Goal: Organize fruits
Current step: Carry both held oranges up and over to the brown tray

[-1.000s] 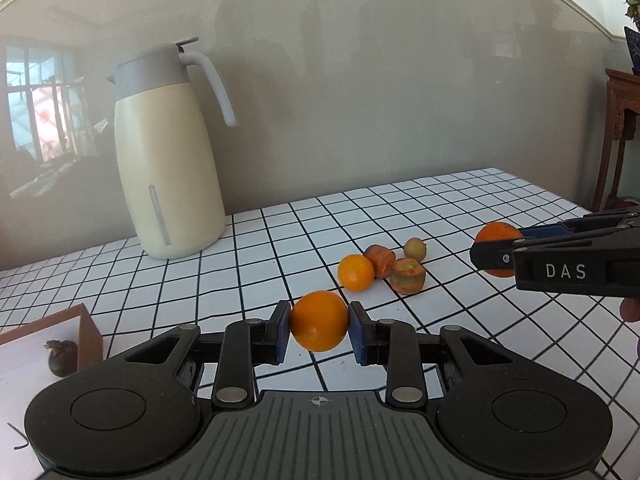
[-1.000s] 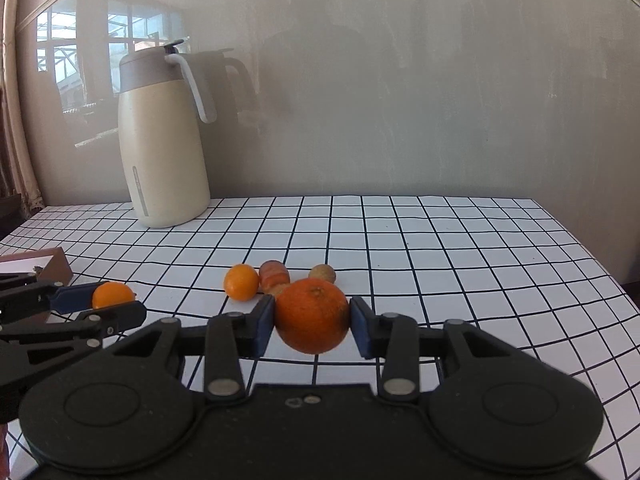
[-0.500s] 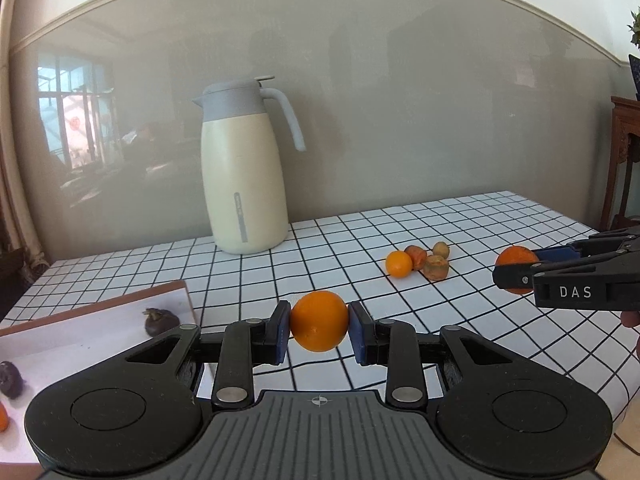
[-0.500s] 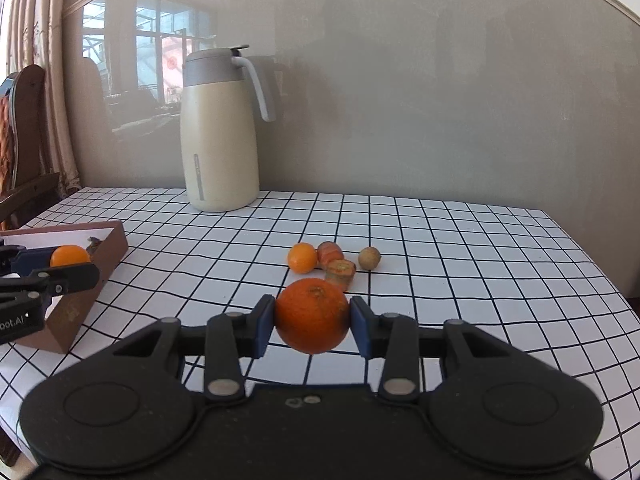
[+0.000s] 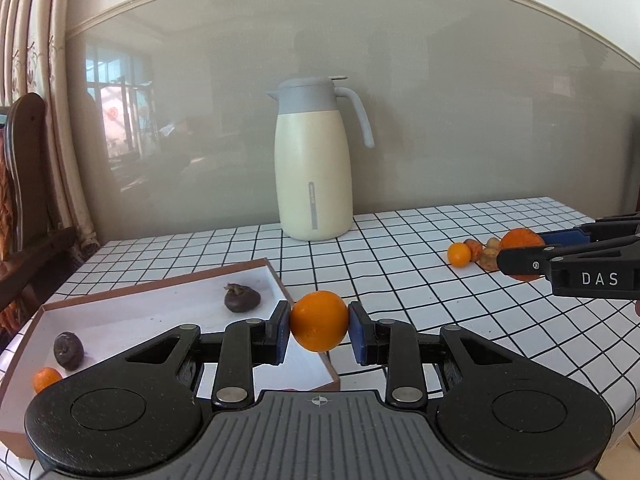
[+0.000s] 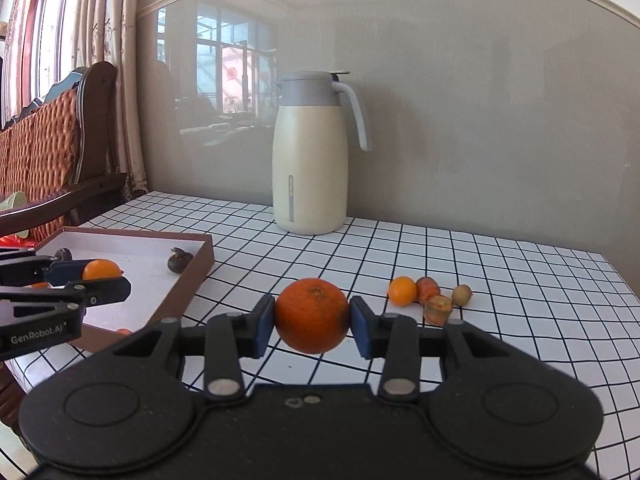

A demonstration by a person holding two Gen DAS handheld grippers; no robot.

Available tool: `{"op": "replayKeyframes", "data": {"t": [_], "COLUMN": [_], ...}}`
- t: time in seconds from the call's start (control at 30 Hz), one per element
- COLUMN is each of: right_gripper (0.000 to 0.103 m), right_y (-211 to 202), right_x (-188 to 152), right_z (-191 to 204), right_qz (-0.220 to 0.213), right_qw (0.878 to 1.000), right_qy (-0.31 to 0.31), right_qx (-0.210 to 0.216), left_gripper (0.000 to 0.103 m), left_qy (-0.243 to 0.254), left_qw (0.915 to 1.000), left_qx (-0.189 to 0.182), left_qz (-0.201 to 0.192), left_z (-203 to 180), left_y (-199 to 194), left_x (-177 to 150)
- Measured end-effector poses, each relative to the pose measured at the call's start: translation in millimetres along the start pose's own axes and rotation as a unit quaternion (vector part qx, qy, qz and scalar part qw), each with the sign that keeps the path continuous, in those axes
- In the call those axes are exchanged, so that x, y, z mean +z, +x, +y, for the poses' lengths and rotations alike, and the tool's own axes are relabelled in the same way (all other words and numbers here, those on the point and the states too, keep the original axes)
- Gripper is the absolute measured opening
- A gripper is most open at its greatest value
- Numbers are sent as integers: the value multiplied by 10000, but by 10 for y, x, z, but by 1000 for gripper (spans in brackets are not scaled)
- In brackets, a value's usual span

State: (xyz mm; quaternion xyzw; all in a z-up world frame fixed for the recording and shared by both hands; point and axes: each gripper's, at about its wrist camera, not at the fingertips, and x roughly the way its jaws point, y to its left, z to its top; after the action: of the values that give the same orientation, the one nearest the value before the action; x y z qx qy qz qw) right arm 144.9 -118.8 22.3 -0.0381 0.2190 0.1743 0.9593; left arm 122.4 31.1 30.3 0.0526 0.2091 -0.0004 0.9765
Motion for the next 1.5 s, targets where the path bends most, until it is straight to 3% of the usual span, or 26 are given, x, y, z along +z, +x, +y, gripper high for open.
{"op": "replayKeyframes", "data": {"t": [0.67,1.5], "right_gripper": [32,32], "right_y": [143,416], "right_x": [165,294], "right_z": [522,1404], "right_qz": [-179,-220], "right_qw": [9982,9909], "right_qy": [-128,-449], "right_qx": [558,1249], "left_gripper": [31,31], "left_qy": [-295,-829], "left_qw": [9977,9864], "left_qx": [594,1420], "left_qz": [-136,-74], "left_z": [486,1453], "left_y": [-185,-431], "left_x": [-117,-386]}}
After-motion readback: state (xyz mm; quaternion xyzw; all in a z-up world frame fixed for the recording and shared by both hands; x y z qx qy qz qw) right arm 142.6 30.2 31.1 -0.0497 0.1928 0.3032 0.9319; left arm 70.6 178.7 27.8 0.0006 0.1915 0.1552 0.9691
